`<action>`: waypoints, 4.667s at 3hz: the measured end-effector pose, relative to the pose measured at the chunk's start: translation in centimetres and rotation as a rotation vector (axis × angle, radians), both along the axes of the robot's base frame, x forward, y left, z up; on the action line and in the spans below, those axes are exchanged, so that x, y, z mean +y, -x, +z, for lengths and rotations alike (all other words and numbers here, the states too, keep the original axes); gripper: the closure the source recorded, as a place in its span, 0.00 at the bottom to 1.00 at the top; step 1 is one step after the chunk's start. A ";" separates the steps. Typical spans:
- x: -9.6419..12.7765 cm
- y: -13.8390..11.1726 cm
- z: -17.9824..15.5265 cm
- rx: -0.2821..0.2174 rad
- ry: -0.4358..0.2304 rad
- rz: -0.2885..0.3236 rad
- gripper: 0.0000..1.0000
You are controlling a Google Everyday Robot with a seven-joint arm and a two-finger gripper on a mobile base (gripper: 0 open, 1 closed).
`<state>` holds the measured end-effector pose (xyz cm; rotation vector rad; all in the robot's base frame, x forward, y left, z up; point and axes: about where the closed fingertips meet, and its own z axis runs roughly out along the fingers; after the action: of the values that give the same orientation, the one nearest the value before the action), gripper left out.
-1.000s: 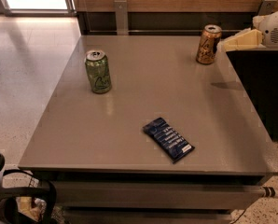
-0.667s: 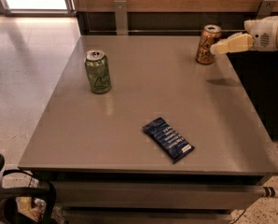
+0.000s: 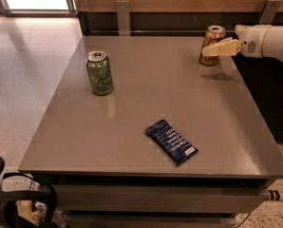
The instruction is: Move orange can near rxbar blueberry
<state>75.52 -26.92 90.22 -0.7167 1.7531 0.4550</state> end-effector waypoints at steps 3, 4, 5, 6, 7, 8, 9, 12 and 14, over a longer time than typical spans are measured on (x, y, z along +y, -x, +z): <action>2.0 -2.6 -1.0 -0.045 -0.071 0.001 0.48; 2.2 -2.7 -1.1 -0.044 -0.072 0.005 0.70; 2.6 -2.8 -1.2 -0.042 -0.074 0.010 0.96; 2.8 -2.9 -1.3 -0.041 -0.074 0.013 1.00; 3.2 -2.9 -0.9 -0.043 -0.088 0.029 1.00; 2.1 -0.6 1.9 -0.051 -0.103 0.048 1.00; 0.9 1.7 3.7 -0.051 -0.105 0.050 1.00; 3.4 17.0 6.1 -0.008 -0.043 0.110 1.00; 6.1 23.4 3.2 -0.076 -0.071 0.221 1.00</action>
Offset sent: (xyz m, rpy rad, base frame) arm 0.0364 0.0146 -0.0143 0.1144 -0.0726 -0.0315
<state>52.14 -20.86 93.40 -0.8705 1.5856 0.6290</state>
